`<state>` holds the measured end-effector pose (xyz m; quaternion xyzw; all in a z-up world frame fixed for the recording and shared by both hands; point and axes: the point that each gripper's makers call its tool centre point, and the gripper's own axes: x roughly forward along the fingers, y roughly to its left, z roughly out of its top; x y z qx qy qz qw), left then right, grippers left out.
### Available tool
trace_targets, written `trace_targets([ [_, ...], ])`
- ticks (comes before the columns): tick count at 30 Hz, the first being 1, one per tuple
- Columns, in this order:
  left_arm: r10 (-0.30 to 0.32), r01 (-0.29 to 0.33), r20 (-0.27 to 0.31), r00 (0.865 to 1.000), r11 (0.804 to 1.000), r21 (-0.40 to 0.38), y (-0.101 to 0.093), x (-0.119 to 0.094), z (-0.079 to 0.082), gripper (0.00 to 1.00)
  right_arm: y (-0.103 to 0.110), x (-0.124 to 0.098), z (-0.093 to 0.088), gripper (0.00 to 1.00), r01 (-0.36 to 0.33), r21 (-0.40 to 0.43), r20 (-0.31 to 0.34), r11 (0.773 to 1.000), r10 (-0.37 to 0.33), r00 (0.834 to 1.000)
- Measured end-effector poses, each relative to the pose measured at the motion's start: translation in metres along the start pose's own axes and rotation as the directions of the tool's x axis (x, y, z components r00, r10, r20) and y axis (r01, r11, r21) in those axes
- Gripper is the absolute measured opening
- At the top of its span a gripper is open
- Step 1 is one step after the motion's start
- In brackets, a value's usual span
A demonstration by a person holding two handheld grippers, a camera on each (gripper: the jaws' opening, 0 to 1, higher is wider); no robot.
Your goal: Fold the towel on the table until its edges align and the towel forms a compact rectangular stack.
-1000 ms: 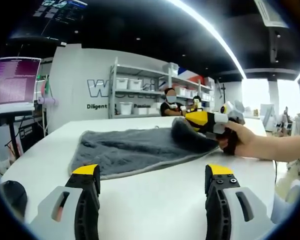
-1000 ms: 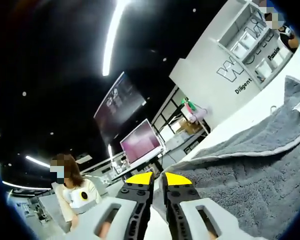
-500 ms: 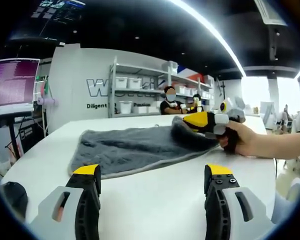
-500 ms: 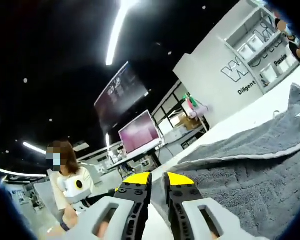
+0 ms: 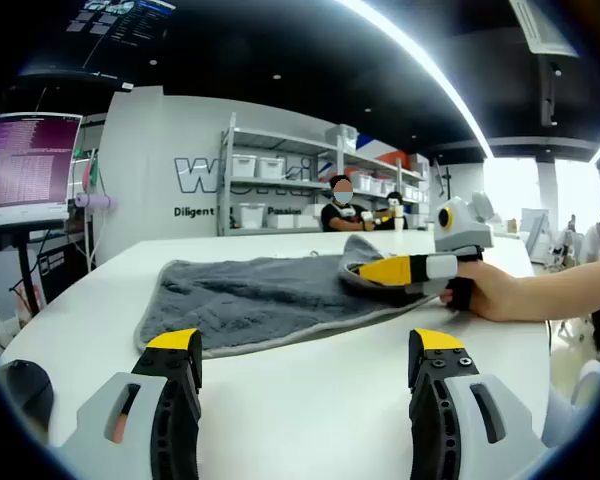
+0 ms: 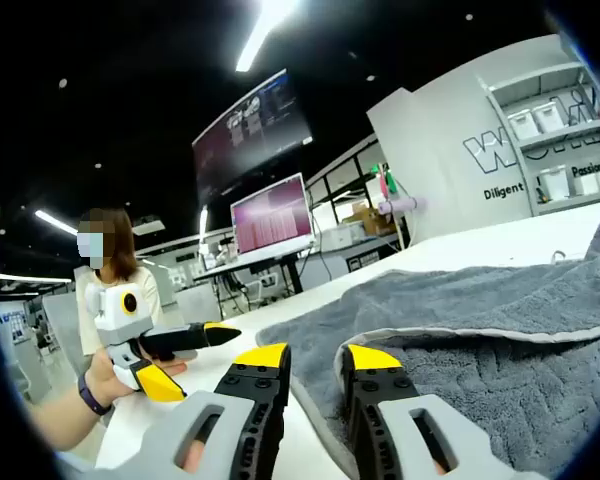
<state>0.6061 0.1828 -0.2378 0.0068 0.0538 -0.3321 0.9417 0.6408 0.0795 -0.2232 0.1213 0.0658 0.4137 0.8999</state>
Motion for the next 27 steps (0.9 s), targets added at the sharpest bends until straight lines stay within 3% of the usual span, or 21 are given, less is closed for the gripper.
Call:
trace_targets([
  [18, 0.025, -0.024, 0.008, 1.000, 0.999, -0.030, 0.005, -0.002, 0.000, 0.81, 0.019, -0.035, -0.003, 0.26, -0.028, 0.020, 0.014, 0.999, 0.028, 1.000],
  [24, 0.023, -0.023, 0.013, 1.000, 0.999, -0.036, 0.004, -0.002, 0.001, 0.81, 0.034, -0.061, 0.004, 0.27, -0.093, 0.041, 0.067, 0.995, 0.090, 0.994],
  [27, 0.021, -0.021, 0.011, 1.000, 0.999, -0.033, 0.004, -0.002, 0.000, 0.81, 0.031, -0.083, 0.009, 0.29, -0.080, 0.043, 0.098, 0.996, 0.075, 0.992],
])
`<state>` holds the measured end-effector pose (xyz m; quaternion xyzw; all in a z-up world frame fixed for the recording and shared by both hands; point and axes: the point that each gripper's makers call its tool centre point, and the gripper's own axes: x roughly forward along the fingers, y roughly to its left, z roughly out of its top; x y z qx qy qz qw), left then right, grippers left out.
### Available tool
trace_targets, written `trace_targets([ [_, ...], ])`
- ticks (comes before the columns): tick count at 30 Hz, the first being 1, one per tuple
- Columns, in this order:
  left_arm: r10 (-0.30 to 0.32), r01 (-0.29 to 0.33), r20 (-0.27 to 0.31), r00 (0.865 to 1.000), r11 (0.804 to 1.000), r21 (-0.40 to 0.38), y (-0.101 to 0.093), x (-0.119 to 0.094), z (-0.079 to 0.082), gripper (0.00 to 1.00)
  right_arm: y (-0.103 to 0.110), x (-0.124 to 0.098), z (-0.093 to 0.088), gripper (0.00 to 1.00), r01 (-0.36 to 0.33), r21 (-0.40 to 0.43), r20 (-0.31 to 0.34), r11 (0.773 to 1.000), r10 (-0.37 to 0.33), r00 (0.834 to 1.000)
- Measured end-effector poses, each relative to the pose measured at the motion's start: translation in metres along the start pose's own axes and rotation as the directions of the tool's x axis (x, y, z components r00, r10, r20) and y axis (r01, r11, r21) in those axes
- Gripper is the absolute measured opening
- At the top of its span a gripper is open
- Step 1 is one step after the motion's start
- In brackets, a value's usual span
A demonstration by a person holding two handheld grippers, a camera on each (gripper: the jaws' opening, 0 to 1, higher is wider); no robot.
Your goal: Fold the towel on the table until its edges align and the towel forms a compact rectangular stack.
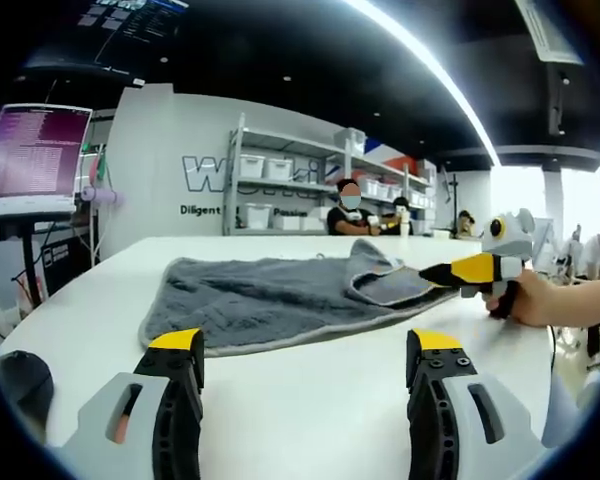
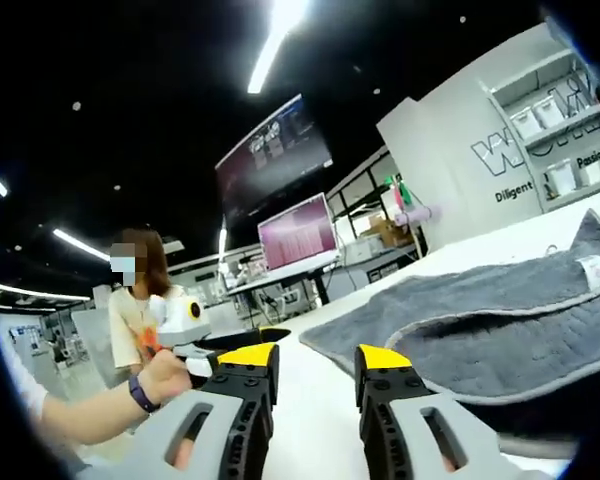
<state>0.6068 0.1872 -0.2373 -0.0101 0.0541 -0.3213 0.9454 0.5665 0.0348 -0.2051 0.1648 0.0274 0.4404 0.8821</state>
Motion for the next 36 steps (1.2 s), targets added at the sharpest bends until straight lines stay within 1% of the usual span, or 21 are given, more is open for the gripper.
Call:
trace_targets([
  [5, -0.006, 0.006, 0.000, 1.000, 1.000, 0.004, -0.001, 0.000, 0.000, 0.81, -0.016, -0.036, 0.012, 0.30, 0.061, -0.007, 0.038, 0.998, -0.061, 0.997],
  [7, -0.007, 0.007, 0.003, 1.000, 1.000, 0.001, 0.000, 0.000, 0.001, 0.81, -0.024, -0.052, 0.019, 0.31, 0.096, -0.006, 0.071, 0.995, -0.096, 0.993],
  [12, -0.007, 0.007, 0.003, 1.000, 1.000, 0.000, 0.001, 0.001, 0.001, 0.81, -0.049, -0.086, 0.031, 0.33, 0.184, -0.015, 0.105, 0.983, -0.181, 0.978],
  [18, -0.008, 0.008, 0.002, 1.000, 1.000, 0.005, 0.000, 0.002, 0.001, 0.81, -0.065, -0.107, 0.034, 0.35, 0.254, -0.053, 0.100, 0.966, -0.248, 0.963],
  [20, -0.008, 0.008, 0.001, 1.000, 1.000, 0.005, 0.000, 0.001, 0.001, 0.81, -0.068, -0.108, 0.034, 0.36, 0.270, -0.064, 0.101, 0.961, -0.263, 0.960],
  [23, -0.007, 0.007, 0.001, 1.000, 1.000, 0.005, -0.001, 0.000, 0.000, 0.81, -0.068, -0.109, 0.034, 0.36, 0.276, -0.070, 0.102, 0.959, -0.268, 0.958],
  [24, -0.015, 0.015, 0.003, 1.000, 1.000, 0.008, -0.003, 0.000, 0.001, 0.81, -0.068, -0.107, 0.033, 0.36, 0.280, -0.074, 0.099, 0.957, -0.273, 0.957],
  [30, -0.011, 0.011, -0.001, 1.000, 1.000, 0.008, -0.003, 0.000, 0.000, 0.81, -0.070, -0.106, 0.030, 0.41, 0.291, -0.094, 0.081, 0.952, -0.284, 0.955],
  [33, -0.014, 0.014, 0.003, 1.000, 1.000, 0.006, -0.003, 0.000, 0.001, 0.81, -0.075, -0.106, 0.031, 0.47, 0.307, -0.102, 0.082, 0.946, -0.299, 0.951],
  [36, -0.008, 0.008, -0.001, 1.000, 1.000, 0.005, -0.001, 0.001, 0.000, 0.79, -0.077, -0.106, 0.032, 0.55, 0.311, -0.115, 0.085, 0.943, -0.303, 0.949],
])
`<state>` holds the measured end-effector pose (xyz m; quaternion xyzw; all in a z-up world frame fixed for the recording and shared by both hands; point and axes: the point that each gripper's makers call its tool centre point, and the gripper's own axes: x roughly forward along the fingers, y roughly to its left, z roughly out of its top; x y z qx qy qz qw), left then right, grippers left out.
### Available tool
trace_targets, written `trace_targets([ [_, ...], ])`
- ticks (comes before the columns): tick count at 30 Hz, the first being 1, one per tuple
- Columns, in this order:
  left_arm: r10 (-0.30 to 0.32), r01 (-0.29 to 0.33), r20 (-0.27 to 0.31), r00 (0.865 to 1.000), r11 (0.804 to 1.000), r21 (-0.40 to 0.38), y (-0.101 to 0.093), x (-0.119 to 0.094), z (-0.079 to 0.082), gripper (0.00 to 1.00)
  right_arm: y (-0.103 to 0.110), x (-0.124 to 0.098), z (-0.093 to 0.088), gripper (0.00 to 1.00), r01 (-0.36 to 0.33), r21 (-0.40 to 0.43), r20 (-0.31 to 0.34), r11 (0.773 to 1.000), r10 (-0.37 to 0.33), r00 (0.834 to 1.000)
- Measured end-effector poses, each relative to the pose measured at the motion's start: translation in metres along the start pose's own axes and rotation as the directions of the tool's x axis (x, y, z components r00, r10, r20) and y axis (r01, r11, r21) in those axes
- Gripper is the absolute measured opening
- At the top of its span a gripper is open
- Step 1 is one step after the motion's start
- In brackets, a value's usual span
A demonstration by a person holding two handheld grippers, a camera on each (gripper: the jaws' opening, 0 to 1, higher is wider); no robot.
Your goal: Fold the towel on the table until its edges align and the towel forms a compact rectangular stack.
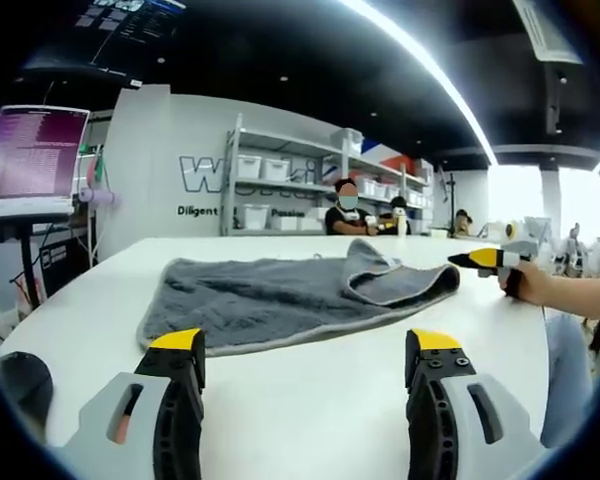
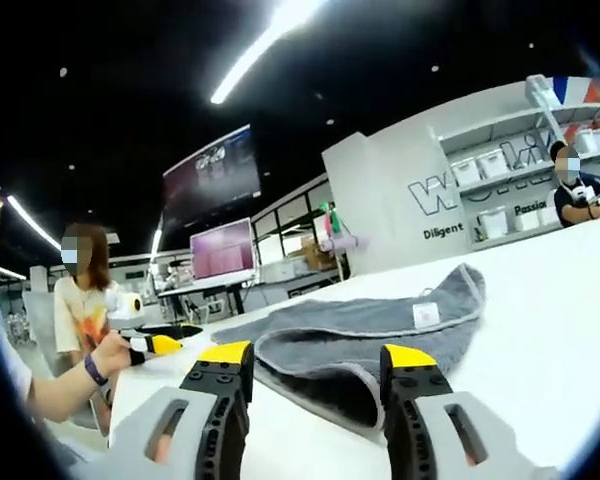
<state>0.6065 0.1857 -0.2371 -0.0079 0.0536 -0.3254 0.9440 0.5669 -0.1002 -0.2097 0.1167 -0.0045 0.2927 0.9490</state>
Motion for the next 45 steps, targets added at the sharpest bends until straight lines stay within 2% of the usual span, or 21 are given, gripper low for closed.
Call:
trace_targets([
  [5, -0.001, 0.001, 0.005, 1.000, 1.000, -0.003, 0.000, -0.001, 0.001, 0.79, -0.008, 0.001, -0.001, 0.64, -0.002, -0.033, -0.022, 0.999, 0.001, 1.000],
  [10, -0.004, 0.004, 0.011, 1.000, 1.000, -0.008, 0.001, -0.001, 0.002, 0.79, -0.029, -0.003, 0.002, 0.72, 0.030, -0.063, -0.020, 0.998, -0.031, 0.999],
  [13, -0.005, 0.005, 0.006, 1.000, 1.000, -0.003, 0.000, -0.001, 0.001, 0.79, -0.041, -0.003, 0.002, 0.81, 0.047, -0.084, -0.036, 0.995, -0.050, 0.998],
  [19, 0.001, -0.001, 0.007, 1.000, 1.000, -0.005, 0.001, -0.001, 0.001, 0.79, -0.050, -0.004, -0.005, 0.99, 0.011, -0.124, -0.090, 0.992, -0.022, 0.996],
  [26, 0.005, -0.005, 0.000, 1.000, 1.000, 0.002, 0.001, 0.000, 0.000, 0.79, -0.041, -0.002, -0.013, 0.99, -0.027, -0.163, -0.137, 0.986, 0.004, 0.991],
  [32, 0.014, -0.014, -0.008, 1.000, 1.000, 0.000, 0.003, 0.001, -0.001, 0.81, -0.031, 0.000, -0.027, 0.99, -0.077, -0.212, -0.211, 0.974, 0.031, 0.977],
  [45, 0.015, -0.015, -0.006, 1.000, 1.000, -0.008, 0.004, 0.001, 0.000, 0.83, -0.032, -0.002, -0.026, 0.99, -0.073, -0.197, -0.204, 0.978, 0.032, 0.978],
])
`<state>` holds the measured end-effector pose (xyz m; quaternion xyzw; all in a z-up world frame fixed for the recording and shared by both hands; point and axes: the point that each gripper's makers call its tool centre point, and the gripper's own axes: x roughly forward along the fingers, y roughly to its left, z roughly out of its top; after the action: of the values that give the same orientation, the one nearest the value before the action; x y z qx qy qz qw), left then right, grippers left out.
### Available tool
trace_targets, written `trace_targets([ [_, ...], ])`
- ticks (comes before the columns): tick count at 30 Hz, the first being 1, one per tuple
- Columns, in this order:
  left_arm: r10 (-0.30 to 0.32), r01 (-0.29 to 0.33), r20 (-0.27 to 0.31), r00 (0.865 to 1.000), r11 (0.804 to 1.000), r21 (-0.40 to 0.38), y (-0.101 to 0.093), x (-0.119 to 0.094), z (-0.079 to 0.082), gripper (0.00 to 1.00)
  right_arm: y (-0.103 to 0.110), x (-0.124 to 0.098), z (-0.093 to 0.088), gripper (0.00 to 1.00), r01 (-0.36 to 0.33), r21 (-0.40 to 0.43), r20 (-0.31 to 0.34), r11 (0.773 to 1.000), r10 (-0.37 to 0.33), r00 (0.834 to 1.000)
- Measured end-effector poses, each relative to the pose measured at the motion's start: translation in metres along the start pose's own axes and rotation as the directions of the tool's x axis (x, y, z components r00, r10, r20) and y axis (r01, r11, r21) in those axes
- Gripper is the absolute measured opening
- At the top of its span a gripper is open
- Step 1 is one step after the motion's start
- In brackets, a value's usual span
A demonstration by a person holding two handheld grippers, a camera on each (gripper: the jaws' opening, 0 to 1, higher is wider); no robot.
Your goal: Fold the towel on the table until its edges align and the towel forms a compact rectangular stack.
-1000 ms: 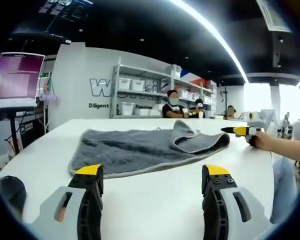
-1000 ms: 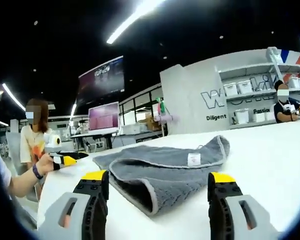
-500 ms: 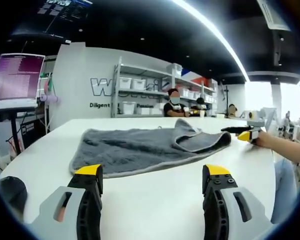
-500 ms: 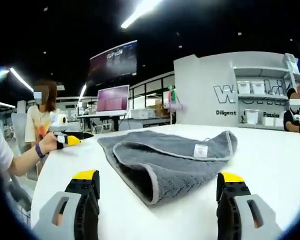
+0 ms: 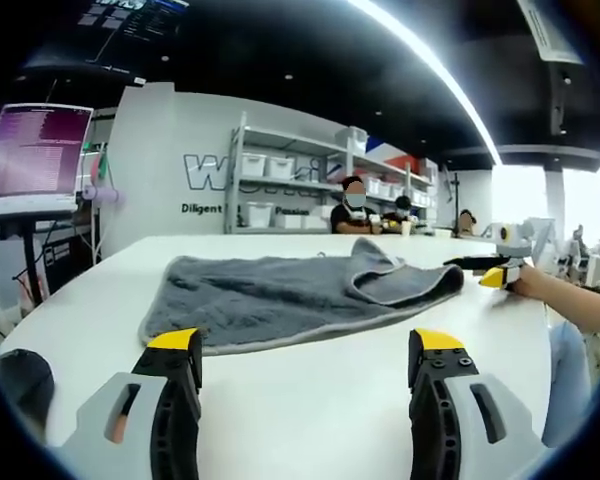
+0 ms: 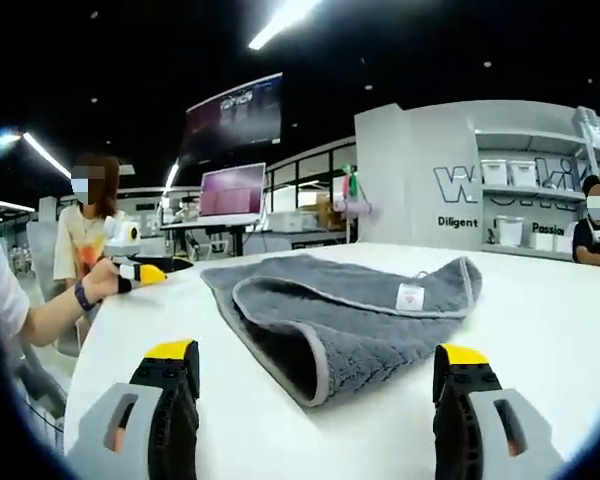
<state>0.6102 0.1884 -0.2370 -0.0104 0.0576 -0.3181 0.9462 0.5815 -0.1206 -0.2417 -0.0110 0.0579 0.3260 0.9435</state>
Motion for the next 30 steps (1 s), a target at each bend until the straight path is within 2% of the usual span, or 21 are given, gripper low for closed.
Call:
trace_targets([
  [11, -0.005, 0.005, 0.001, 1.000, 1.000, 0.003, -0.0007, 0.0002, 0.0003, 0.83, -0.0008, -0.0006, -0.0037, 0.99, 0.011, -0.004, -0.020, 1.000, -0.011, 1.000],
  [30, -0.007, 0.007, 0.002, 1.000, 1.000, 0.003, -0.0019, -0.0003, 0.0008, 0.87, -0.0011, -0.0018, -0.0017, 0.99, 0.011, 0.010, -0.008, 1.000, -0.011, 1.000],
])
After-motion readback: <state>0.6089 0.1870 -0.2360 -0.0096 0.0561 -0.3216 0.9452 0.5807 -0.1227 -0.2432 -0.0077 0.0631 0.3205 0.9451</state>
